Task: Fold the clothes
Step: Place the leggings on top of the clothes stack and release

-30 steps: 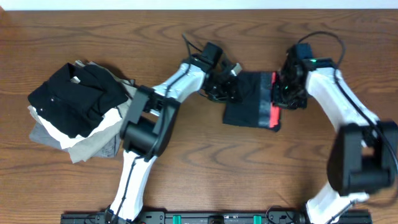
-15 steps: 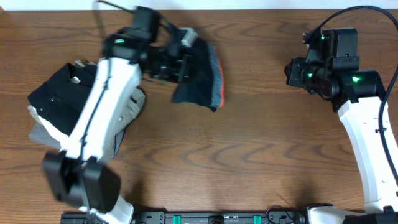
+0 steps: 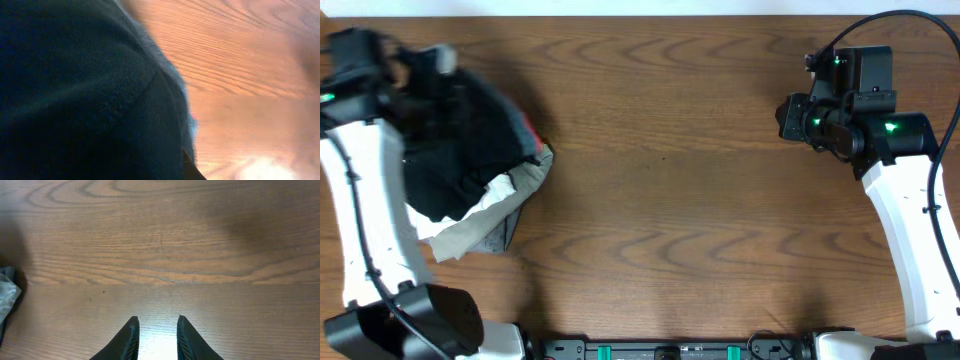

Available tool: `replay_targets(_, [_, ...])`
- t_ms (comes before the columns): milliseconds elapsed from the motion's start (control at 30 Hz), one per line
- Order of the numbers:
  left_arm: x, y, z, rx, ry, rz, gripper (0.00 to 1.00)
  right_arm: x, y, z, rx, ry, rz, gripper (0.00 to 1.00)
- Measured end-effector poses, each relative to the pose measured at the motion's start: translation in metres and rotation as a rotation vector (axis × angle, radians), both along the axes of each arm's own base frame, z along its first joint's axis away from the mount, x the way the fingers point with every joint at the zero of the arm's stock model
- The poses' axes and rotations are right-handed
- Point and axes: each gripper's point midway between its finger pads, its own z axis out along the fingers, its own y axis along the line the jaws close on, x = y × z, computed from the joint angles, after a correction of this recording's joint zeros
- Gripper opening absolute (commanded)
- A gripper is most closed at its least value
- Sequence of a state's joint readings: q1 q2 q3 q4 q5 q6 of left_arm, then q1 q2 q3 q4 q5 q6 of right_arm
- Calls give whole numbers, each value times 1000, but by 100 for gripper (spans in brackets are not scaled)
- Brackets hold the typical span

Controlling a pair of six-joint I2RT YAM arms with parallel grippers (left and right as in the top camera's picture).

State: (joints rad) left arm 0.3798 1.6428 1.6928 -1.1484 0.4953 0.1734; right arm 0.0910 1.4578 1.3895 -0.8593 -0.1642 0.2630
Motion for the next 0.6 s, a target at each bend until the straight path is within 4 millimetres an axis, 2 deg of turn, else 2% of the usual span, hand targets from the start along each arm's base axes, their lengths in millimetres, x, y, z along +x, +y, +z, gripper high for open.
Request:
replay_targets(33, [-2,17,-5,2,11,39,6,0,0,0,0,0,0,24])
replay_targets(133, [-7,53,-21,-12,52,127,8,0,0,0,2,0,-3,24])
replay_targets(167, [-10,65,-28,-19,73,156,11,0,0,0,4,1,-6,24])
replay_targets(300, [-25,99,-67,-53,206,260,17,2,0,2,13,-7,-16,24])
replay_targets(367, [-35,112,-87,-65,288,318,30,3,0,2,17,-7,-21,24])
replay_targets(467, [-50,127,-106,-58,396,413,53,3,0,2,22,-8,-28,24])
replay_targets(567, [-68,144,-114,-25,478,538,64,3,0,2,25,-7,-32,25])
replay_targets(600, [-73,150,-115,-14,497,585,79,3,0,2,25,-7,-32,25])
